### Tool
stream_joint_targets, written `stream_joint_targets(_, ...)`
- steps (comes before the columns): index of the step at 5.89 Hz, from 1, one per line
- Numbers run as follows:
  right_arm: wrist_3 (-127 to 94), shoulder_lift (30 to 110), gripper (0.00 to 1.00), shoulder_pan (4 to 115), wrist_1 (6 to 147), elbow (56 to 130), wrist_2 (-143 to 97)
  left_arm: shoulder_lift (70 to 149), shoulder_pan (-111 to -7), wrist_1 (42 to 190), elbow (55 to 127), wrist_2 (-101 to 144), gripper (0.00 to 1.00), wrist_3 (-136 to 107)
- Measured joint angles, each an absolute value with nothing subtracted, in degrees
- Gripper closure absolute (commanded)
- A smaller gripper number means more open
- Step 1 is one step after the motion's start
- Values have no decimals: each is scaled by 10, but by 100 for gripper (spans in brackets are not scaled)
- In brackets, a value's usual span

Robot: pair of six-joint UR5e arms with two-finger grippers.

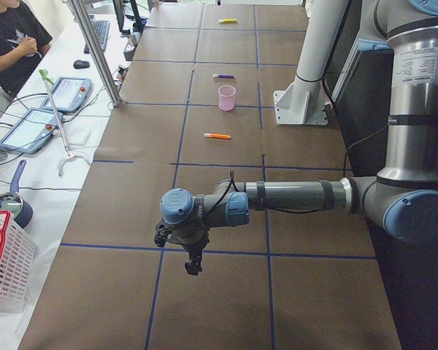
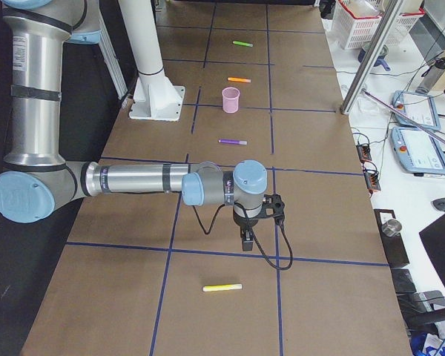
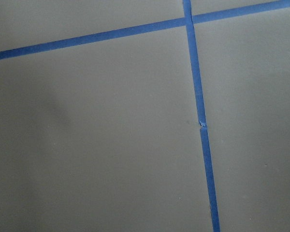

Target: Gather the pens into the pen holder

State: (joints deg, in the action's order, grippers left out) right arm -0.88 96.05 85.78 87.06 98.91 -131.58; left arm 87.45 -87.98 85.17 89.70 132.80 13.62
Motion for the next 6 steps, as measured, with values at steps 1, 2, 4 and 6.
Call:
stream_joint_targets(1, -9, 960, 0, 858, 871, 990, -1316, 875, -880, 852, 897, 1328, 0, 136)
stream_joint_targets(2, -9, 961, 0, 858, 873, 991, -1316, 875, -880, 852, 898, 1328, 0, 136)
stream_joint_targets(4, -7, 963, 0, 858, 873, 991, -1307, 877, -880, 852, 902, 1329, 0, 134)
stream_joint_targets(6, 0, 973, 0, 858, 872, 980, -1302, 880, -880, 852, 908, 1329, 0, 133)
